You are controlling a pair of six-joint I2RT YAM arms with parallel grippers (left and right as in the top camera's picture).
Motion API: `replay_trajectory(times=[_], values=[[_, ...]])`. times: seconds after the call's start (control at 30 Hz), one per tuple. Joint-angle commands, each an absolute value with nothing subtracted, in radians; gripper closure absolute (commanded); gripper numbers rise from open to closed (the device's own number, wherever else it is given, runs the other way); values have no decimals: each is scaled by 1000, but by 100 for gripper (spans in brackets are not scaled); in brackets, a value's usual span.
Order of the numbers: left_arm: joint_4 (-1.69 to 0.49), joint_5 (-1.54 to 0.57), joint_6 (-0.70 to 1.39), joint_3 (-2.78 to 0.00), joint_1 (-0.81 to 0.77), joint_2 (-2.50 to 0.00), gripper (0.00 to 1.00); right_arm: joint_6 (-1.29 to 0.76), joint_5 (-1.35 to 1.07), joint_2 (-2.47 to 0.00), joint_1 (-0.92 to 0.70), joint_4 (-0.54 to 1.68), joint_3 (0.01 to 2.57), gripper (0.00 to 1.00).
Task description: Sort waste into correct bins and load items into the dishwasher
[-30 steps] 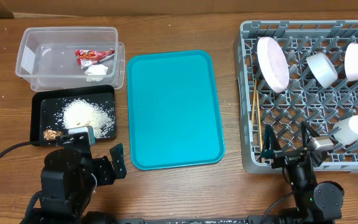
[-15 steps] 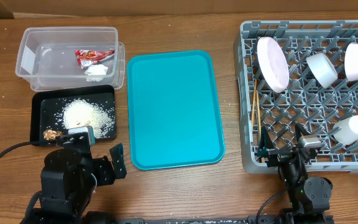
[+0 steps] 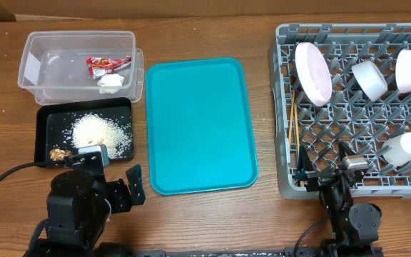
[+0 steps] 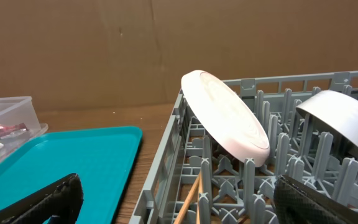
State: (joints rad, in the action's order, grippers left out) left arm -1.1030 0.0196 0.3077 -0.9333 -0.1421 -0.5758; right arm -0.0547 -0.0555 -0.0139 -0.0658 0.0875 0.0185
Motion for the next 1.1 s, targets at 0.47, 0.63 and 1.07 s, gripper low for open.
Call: replay_trajectory(times=[0.47,0.63,1.07], values=[[-1103,33,315,-925,-139,-569,0,-49,-61,-3,-61,79,8,0],[-1103,36,310,-916,-144,-548,0,-49,-61,-3,-61,79,8,0],[-511,10,224,-387,-103,-234,0,-49,-61,-3,-61,79,8,0]])
